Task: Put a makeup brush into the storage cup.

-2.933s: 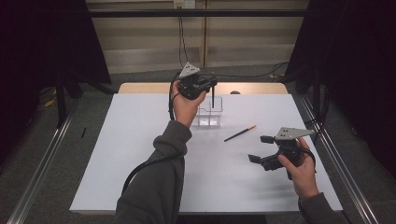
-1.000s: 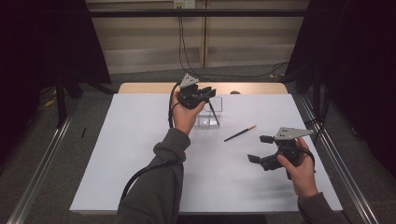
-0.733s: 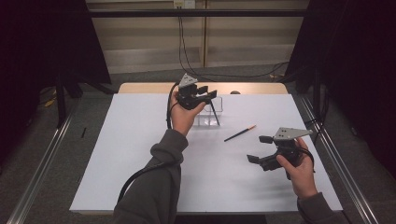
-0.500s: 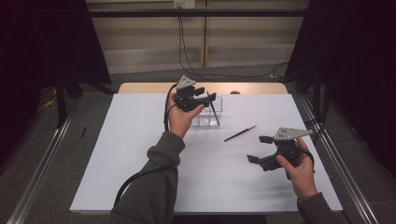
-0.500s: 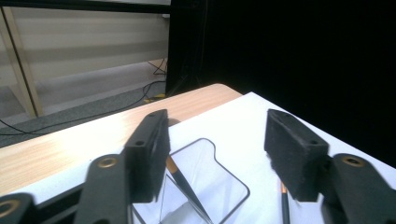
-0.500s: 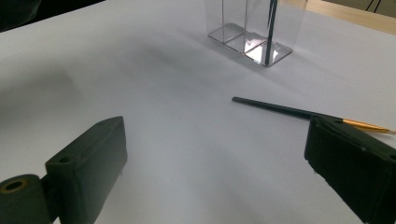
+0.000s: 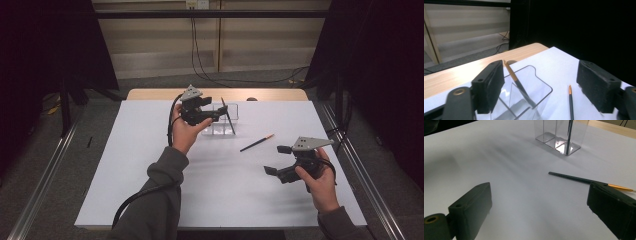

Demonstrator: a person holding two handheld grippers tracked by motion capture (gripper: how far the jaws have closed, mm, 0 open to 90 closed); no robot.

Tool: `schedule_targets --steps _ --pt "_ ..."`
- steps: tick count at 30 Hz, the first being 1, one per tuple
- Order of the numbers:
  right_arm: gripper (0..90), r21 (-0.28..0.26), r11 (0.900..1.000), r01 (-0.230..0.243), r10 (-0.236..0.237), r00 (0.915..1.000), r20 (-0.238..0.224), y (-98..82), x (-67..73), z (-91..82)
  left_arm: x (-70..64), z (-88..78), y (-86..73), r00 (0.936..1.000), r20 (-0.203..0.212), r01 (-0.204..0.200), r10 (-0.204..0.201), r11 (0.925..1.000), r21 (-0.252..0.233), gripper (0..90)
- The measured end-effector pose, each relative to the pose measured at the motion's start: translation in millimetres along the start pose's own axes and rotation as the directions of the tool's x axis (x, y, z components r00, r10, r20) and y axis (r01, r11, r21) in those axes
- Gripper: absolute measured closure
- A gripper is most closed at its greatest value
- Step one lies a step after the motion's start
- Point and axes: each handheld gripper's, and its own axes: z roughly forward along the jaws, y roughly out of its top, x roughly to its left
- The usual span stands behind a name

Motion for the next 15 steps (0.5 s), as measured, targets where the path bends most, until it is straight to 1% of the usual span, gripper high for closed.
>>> schedule_targets --steps 1,2,4,5,6,7,8,10,11,12,13,14,15 --pt "5.3 0.000 1.000 0.001 -0.001 1.0000 0.000 0.0 -0.1 0.1 0.2 -1.0 -0.6 1.0000 0.006 0.007 -0.007 1.0000 -0.001 19.0" --pt "5.3 0.000 1.000 0.001 -0.001 1.0000 0.001 -0.1 -0.2 0.1 0.9 -2.3 -0.8 1.0000 0.006 -0.004 0.004 1.0000 0.007 18.1" --pt "5.3 0.002 1.000 0.000 0.000 1.0000 0.000 -0.2 -0.3 0.1 1.1 -4.9 -1.6 0.9999 0.014 -0.003 0.003 1.0000 0.008 15.3" --pt "5.3 0.003 1.000 0.000 0.000 1.0000 0.002 -0.3 -0.3 0.0 1.1 -5.6 -2.0 0.9998 0.021 0.002 -0.002 1.0000 0.000 13.7" --pt "5.3 0.002 1.000 0.001 -0.001 1.0000 0.004 -0.3 -0.4 0.0 1.7 -6.9 -2.5 0.9992 0.041 -0.001 0.001 1.0000 -0.003 12.3" --pt "5.3 0.001 1.000 -0.002 0.002 1.0000 0.004 -0.2 -0.3 -0.3 1.8 -8.2 -2.9 0.9991 0.042 -0.004 0.005 1.0000 -0.003 10.9" --pt "5.3 0.001 1.000 0.001 -0.001 1.0000 0.004 -0.2 -0.4 -0.5 1.8 -10.1 -2.8 0.9996 0.025 -0.012 0.011 0.9999 0.012 9.8" --pt "5.3 0.001 1.000 0.001 -0.001 1.0000 0.004 -0.1 -0.3 -0.4 3.6 -12.2 -4.1 0.9986 0.050 -0.014 0.014 0.9999 0.000 7.1" --pt "5.3 0.002 1.000 0.001 -0.002 1.0000 0.003 -0.1 -0.2 -0.2 2.7 -13.5 -4.3 0.9993 0.035 -0.012 0.012 0.9999 -0.005 6.3" --pt "5.3 0.003 1.000 0.001 -0.001 1.0000 0.003 -0.2 -0.2 -0.1 3.3 -15.1 -4.9 0.9987 0.047 -0.017 0.017 0.9998 -0.002 5.0" --pt "5.4 0.003 1.000 0.000 0.000 1.0000 0.002 -0.3 -0.3 0.0 3.1 -16.2 -5.1 0.9990 0.041 -0.019 0.019 0.9998 0.002 4.1" --pt "5.3 0.003 1.000 -0.001 0.001 1.0000 0.001 -0.5 -0.4 0.1 3.5 -17.4 -6.0 0.9984 0.052 -0.023 0.024 0.9997 -0.008 3.5" --pt "5.3 0.002 1.000 -0.003 0.003 1.0000 0.001 -0.5 -0.5 0.1 3.0 -18.5 -6.7 0.9984 0.051 -0.023 0.023 0.9997 -0.005 2.8"
